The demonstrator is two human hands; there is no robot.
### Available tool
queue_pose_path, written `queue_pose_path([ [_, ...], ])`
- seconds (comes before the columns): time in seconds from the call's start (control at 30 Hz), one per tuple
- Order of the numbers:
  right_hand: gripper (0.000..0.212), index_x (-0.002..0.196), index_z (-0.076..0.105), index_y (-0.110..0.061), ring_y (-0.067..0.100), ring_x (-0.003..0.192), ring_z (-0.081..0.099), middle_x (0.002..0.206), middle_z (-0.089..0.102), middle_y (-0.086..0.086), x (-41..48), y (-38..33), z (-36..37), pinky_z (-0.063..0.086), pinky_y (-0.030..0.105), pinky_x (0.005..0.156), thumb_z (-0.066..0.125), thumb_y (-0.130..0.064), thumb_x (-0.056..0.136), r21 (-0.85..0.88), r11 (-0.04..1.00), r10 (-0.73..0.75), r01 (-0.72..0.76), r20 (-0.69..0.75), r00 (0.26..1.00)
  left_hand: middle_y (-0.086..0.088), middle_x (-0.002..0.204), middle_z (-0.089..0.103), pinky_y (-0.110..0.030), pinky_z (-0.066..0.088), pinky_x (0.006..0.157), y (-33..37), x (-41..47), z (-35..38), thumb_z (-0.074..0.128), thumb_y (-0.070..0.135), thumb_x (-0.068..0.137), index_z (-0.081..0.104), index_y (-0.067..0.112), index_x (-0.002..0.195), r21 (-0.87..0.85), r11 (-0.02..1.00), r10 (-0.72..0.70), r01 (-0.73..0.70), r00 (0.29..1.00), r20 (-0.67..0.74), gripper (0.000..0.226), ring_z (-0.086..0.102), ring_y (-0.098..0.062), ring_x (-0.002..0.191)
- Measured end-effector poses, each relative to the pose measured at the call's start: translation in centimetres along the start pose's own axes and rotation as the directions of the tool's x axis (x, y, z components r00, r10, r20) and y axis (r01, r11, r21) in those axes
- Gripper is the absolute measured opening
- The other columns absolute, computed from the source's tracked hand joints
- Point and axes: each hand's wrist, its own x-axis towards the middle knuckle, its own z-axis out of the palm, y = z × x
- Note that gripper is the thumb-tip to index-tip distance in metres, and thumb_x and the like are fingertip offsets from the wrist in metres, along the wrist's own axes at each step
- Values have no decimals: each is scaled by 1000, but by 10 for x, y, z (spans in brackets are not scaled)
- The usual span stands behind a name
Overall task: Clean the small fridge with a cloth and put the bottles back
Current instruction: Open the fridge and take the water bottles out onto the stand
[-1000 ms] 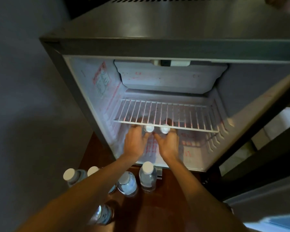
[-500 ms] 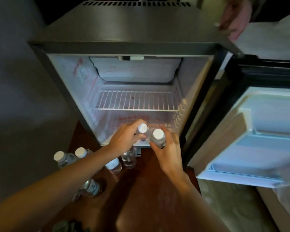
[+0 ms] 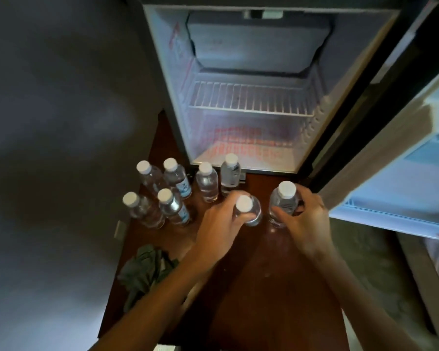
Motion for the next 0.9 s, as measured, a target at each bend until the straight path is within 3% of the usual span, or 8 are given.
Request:
queue_pose_path([
  [0.17,67,131,55,-22,21,109,58,119,59,7,-2,-12,43,52,37,91,86,-23,72,48,999,-28,22,131,991,9,108,69,-11,47,79,-33,-20,-20,64,33,93,53,26,122,37,983,-175,177,983,-45,32,64,-6,95],
  [0.33,66,131,56,-24,19,107,56,114,60,7,2,-29,75,49,32,88,86,-25,73,51,998,-40,29,213,976,10,107,68,-37,54,83,-51,-22,-34,62,32,92,51,29,116,64,968,-237,244,966,-106,26,63,-8,97],
  [0.5,64,134,52,-22,16,111,51,121,59,6,7,-39,95,39,24,87,83,-26,78,43,999,-26,15,274,961,7,106,68,-38,53,84,-59,-17,-35,65,26,91,53,27,113,45,956,-284,291,951,-121,26,63,-10,97],
  [0.67,65,137,50,-22,7,102,43,124,58,9,9,-35,110,36,21,85,81,-23,79,39,999,14,-27,297,955,10,102,69,-37,55,82,-59,-11,-31,67,27,89,54,29,111,11,945,-323,327,939,-118,26,64,-10,93],
  [0.9,65,136,51,-23,14,103,46,118,56,9,6,-37,112,38,24,83,81,-25,79,83,996,20,-46,291,957,3,108,69,-43,54,80,-60,-6,-36,65,26,92,53,26,119,70,950,-290,305,943,-163,29,64,-18,95],
])
